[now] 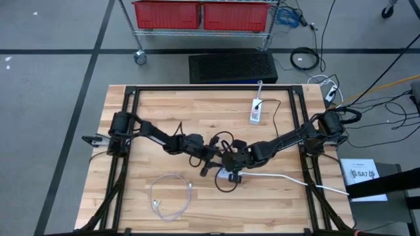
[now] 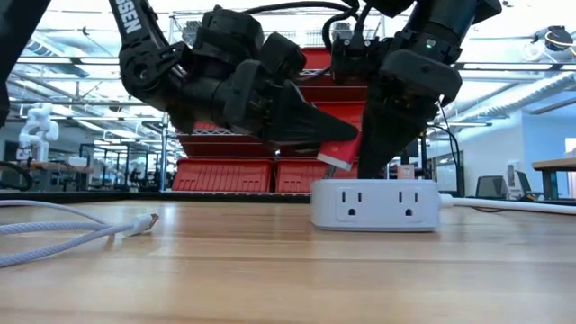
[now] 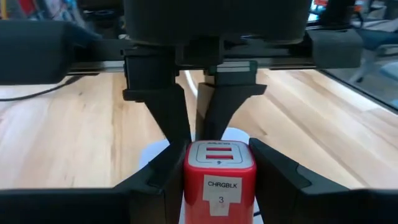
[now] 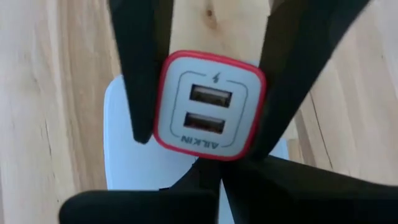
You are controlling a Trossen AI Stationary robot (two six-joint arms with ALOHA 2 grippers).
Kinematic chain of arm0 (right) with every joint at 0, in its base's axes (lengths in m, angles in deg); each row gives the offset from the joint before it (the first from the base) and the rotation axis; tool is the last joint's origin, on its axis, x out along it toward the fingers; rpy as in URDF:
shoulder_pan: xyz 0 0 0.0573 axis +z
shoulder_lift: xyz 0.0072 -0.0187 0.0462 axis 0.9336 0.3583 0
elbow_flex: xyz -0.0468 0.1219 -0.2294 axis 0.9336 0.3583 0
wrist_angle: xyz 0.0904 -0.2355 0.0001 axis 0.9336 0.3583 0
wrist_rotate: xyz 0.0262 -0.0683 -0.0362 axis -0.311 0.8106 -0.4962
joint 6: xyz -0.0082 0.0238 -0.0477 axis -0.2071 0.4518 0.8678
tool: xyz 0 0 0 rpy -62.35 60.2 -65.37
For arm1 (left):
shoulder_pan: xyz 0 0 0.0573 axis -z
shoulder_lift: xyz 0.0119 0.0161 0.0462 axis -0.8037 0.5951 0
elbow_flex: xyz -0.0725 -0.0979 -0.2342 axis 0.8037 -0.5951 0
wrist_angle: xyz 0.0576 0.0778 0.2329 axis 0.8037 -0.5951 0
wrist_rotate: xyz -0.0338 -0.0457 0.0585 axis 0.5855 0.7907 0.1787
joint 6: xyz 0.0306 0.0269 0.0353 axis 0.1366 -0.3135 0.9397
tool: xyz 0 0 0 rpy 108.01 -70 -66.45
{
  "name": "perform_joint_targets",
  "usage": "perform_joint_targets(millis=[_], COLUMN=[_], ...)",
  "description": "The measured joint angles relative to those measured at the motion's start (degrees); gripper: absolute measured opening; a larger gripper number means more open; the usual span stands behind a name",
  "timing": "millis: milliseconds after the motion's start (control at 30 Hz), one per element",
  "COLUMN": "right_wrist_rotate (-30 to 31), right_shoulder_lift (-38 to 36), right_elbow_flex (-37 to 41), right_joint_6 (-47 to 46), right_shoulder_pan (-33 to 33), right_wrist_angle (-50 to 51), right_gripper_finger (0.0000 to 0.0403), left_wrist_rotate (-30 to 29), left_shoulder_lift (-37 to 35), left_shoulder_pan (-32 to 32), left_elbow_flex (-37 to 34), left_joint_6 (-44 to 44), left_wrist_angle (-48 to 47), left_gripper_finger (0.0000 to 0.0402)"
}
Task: Insert USB
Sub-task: Insert the orange charger adapter into the center white square outlet extension
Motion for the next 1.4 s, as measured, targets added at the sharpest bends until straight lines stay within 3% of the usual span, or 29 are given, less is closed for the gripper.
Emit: perform_joint_targets(millis=[200, 433, 567, 700, 800, 933, 1033, 1200, 1400], right_wrist_rotate=[0.6, 1.4, 4.7, 8.4, 8.4, 10.3, 13.6, 21.7, 25.7], right_shoulder_lift=[-0.7, -7.1, -10.5, -10.8, -10.8, -10.8, -10.8, -10.8, -10.8], right_elbow_flex=[0.0, 0.0, -0.1, 1.2, 5.5, 12.3, 13.8, 13.9, 13.9], right_joint_6=[-3.4, -8.4, -12.5, -17.7, -21.1, -22.8, -22.4, -23.8, -26.8], right_shoulder_pan=[0.0, 0.6, 2.7, 6.3, 8.9, 10.9, 11.6, 12.4, 12.4], right_wrist_angle=[0.0, 2.1, 9.8, 17.9, 12.9, -3.3, -10.4, -12.0, -12.9], right_gripper_finger=[0.0011, 0.0063, 0.0088, 0.0086, 0.0054, 0.0007, 0.0011, 0.0013, 0.0052], left_wrist_rotate=[-4.2, -5.4, -5.4, -5.3, -5.2, -4.1, -3.3, -2.4, -0.5], left_shoulder_lift=[-0.1, 0.0, 0.0, 0.0, 0.1, 0.3, -0.1, -1.9, -3.8], left_shoulder_pan=[0.2, 0.2, 0.2, 0.2, 0.2, 0.1, -0.3, -0.6, -0.7], left_elbow_flex=[-1.4, -1.8, -1.8, -1.8, -1.8, -2.0, -2.1, -2.1, -2.8], left_joint_6=[-0.1, 0.0, 0.0, 0.0, 0.0, -0.7, -2.0, -4.1, -7.1], left_wrist_angle=[0.1, -0.6, -0.6, -0.6, -0.3, 1.6, 2.2, 3.8, 11.8], left_gripper_finger=[0.0151, 0.0151, 0.0151, 0.0151, 0.0151, 0.0151, 0.0151, 0.0151, 0.0151])
